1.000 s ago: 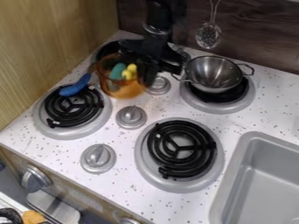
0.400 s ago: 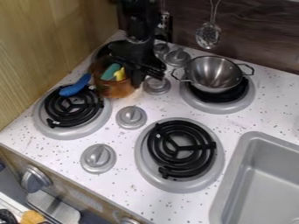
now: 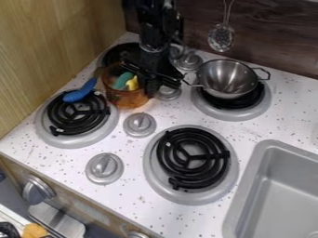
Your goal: Moving out the pot from middle of two burner
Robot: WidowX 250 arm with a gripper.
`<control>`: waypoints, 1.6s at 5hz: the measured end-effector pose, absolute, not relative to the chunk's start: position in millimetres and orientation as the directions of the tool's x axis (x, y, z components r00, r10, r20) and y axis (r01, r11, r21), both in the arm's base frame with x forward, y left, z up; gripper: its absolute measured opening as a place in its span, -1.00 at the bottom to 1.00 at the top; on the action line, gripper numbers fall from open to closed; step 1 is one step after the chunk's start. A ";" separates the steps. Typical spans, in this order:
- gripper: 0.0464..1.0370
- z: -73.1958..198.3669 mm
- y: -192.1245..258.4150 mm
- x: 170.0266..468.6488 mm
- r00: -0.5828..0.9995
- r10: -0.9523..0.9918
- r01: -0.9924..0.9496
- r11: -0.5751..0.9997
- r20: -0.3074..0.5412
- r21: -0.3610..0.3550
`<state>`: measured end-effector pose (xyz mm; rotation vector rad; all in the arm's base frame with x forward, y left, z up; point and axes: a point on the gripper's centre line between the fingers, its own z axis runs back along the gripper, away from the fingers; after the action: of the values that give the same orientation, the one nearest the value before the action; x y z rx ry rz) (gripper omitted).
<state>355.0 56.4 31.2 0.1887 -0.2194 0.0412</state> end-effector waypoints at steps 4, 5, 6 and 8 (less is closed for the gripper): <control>-0.50 23.1 45.1 351.9 0.969 0.041 -0.078 0.986 0.242 0.145; 0.09 22.1 45.1 349.9 0.973 0.029 -0.064 0.987 0.227 0.145; 0.67 24.3 47.1 348.2 0.978 0.029 -0.064 0.985 0.207 0.162; 0.93 51.6 48.4 348.8 0.980 0.049 -0.100 0.961 0.195 0.257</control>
<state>348.8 48.4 51.6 0.2691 -0.1880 0.0760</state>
